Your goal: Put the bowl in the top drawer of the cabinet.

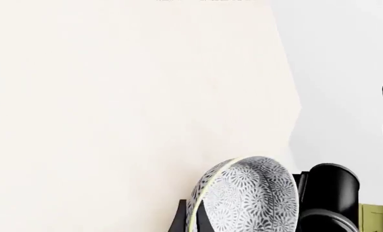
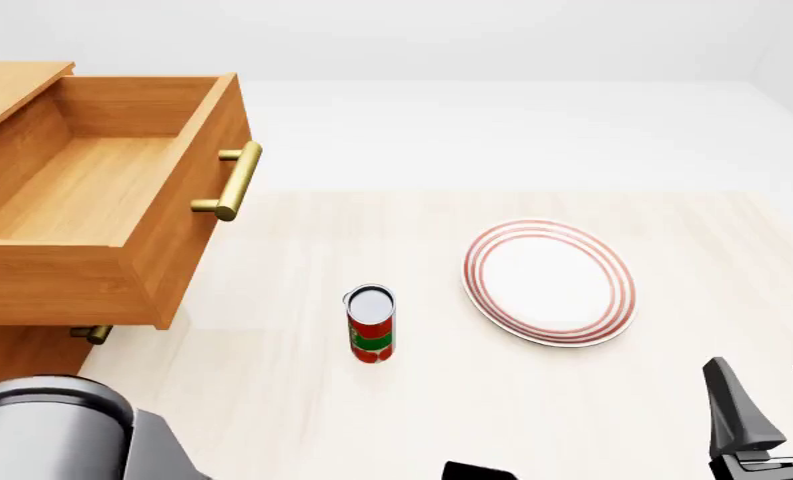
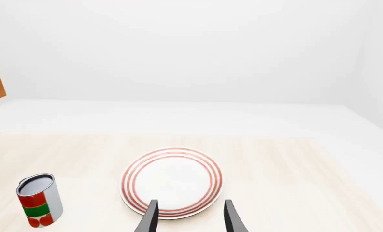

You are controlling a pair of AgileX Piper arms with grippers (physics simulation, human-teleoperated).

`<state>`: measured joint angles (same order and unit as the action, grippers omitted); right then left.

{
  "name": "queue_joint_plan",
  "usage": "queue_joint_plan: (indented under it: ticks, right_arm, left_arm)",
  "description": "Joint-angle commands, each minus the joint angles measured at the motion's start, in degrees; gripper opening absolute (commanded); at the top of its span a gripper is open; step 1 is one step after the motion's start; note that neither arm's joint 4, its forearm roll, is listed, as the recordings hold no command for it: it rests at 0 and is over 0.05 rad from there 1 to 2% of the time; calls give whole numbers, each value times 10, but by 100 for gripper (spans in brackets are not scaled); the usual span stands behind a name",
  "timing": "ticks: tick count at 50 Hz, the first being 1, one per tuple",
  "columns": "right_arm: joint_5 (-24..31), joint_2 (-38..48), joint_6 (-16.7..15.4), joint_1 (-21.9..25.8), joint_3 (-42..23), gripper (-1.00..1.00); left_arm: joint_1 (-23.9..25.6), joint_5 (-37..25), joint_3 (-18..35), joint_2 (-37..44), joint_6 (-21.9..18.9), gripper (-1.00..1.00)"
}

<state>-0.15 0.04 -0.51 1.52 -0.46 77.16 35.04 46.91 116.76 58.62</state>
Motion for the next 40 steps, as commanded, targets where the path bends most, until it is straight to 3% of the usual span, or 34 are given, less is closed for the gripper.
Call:
queue_joint_plan:
  ticks: [1, 40]
  right_arm:
    - [0, 0, 0, 0, 0, 100]
    - [0, 0, 0, 0, 0, 100]
  left_arm:
    - [-18, -9, -5, 7, 9, -100]
    - [-73, -89, -3, -103, -21, -100]
